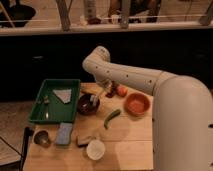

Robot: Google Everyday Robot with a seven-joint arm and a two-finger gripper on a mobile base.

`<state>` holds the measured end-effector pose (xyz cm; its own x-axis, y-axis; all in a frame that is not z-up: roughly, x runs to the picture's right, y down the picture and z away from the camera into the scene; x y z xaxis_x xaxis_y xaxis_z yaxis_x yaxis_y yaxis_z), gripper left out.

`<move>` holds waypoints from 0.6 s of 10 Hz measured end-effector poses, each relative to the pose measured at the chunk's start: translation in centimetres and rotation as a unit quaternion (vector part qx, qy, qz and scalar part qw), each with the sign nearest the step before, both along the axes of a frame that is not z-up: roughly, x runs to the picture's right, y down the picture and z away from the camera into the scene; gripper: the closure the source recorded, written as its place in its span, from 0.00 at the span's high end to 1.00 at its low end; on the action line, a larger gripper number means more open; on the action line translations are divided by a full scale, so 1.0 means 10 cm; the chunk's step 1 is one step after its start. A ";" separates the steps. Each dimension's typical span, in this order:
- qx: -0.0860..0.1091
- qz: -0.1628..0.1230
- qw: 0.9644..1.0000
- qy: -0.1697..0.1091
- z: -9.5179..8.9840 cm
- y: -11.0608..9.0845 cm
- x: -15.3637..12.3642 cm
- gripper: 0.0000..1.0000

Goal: Wipe purple bowl with brush

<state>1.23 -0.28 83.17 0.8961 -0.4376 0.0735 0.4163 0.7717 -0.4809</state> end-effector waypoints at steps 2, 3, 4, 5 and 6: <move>0.006 -0.002 1.000 0.000 0.12 -0.12 -0.09 0.00; 0.004 -0.008 1.000 -0.004 0.14 -0.12 -0.18 0.00; -0.001 -0.019 1.000 -0.014 0.17 -0.09 -0.30 0.00; -0.010 -0.033 0.999 -0.030 0.18 -0.05 -0.43 0.00; -0.018 -0.046 0.998 -0.044 0.17 0.02 -0.52 0.00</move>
